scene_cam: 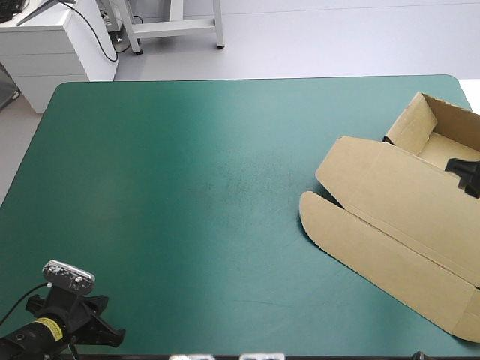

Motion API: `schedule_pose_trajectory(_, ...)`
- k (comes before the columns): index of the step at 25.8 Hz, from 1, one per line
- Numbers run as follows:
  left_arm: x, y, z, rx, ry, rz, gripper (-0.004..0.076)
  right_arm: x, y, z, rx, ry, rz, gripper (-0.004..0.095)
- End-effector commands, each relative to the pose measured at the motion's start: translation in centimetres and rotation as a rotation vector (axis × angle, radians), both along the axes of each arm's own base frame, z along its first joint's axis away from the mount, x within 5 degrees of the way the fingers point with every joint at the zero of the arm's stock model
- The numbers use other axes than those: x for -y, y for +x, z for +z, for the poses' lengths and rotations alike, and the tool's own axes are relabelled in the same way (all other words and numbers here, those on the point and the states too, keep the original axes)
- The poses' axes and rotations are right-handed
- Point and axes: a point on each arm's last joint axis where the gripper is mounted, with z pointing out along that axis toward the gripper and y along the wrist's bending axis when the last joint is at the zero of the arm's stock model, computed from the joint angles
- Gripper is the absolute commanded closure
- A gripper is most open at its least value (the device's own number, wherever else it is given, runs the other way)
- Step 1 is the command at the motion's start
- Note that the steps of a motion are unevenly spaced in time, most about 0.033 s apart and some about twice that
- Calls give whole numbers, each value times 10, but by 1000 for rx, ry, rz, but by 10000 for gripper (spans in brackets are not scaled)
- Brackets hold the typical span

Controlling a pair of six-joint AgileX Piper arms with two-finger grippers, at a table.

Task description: Fold the box

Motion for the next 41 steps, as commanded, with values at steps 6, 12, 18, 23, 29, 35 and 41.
schedule_pose_trajectory(6, 2, 3, 9, 50, -30, 1, 731, -69, -71, -1, 163, -132, 272, 637)
schedule_pose_trajectory(12, 2, 3, 8, 40, -27, 2, 731, -84, -112, -21, 176, -171, 344, 897)
schedule_pose_trajectory(18, 2, 3, 8, 40, -27, 2, 731, -87, -137, -47, 222, -236, 374, 927)
schedule_pose_trajectory(23, 2, 3, 8, 40, -27, 2, 731, -92, -149, -74, 262, -231, 390, 927)
schedule_pose_trajectory(29, 2, 3, 9, 42, -28, 1, 731, -98, -150, -99, 295, -195, 440, 928)
schedule_pose_trajectory(35, 2, 3, 9, 42, -33, 8, 731, -99, -156, -124, 301, -219, 458, 928)
schedule_pose_trajectory(41, 1, 4, 9, 51, -25, 10, 731, -100, -159, -124, 317, -228, 456, 928)
